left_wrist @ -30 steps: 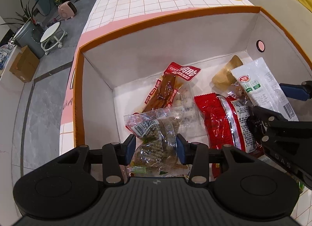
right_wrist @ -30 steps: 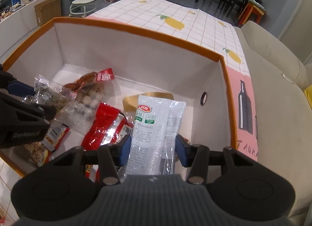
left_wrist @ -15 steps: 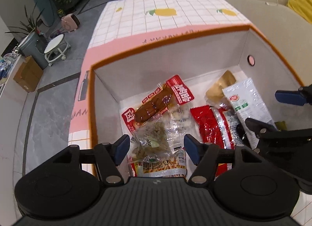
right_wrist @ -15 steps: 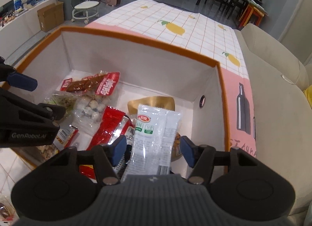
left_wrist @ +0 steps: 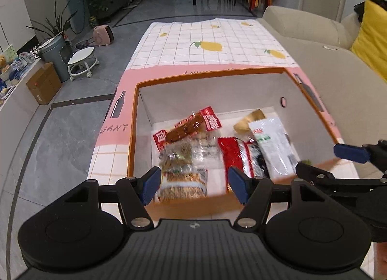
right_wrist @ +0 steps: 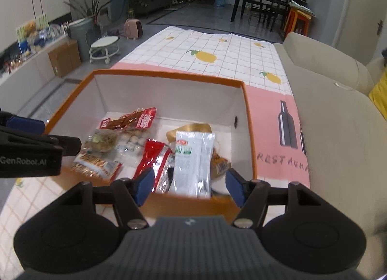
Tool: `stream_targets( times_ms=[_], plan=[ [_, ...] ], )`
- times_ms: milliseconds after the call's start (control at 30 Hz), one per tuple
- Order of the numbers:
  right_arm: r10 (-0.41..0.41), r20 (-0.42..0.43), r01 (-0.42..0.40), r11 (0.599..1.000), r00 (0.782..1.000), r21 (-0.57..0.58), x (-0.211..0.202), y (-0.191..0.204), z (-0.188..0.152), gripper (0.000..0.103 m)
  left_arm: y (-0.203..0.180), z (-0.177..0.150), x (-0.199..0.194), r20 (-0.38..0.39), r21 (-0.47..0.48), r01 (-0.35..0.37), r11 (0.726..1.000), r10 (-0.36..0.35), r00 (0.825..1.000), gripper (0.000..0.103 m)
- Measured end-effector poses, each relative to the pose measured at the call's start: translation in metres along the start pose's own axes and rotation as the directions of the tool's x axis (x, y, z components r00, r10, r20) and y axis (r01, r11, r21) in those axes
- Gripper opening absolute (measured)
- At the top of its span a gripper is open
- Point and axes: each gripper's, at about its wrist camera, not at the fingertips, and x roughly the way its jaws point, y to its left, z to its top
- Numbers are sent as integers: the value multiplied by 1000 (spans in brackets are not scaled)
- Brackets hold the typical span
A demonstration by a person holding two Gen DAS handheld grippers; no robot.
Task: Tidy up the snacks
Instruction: 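Reach the left tool to the brown-ball pack while the right tool reaches the green sausage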
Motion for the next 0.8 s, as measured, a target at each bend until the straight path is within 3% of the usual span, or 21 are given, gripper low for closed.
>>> stream_targets(
  times_ms=[167,400,500,600,800],
  plan=[
    [-8,27,8,1000,1000,27,-29,-2,-33,63,-5,-32,-29,15,-14,-4,1000,4,1000,75],
    [-22,7,22,997,1000,69,-58,-10,-86,64,-1,-82,-43,-92,-88,29,996,-37,995,75],
    [-34,-10,35,994,999,101,-66,-14,-108,64,14,-99,-34,-169,-202,75,977,-110,980,75],
    [-49,-19,51,991,999,124,-71,-16,-125,64,29,-114,-28,-210,-305,62,950,-131,969,75],
    [-91,-33,94,991,995,93,-68,-17,-148,64,53,-131,-17,-218,-398,-35,917,-58,974,74]
  ],
)
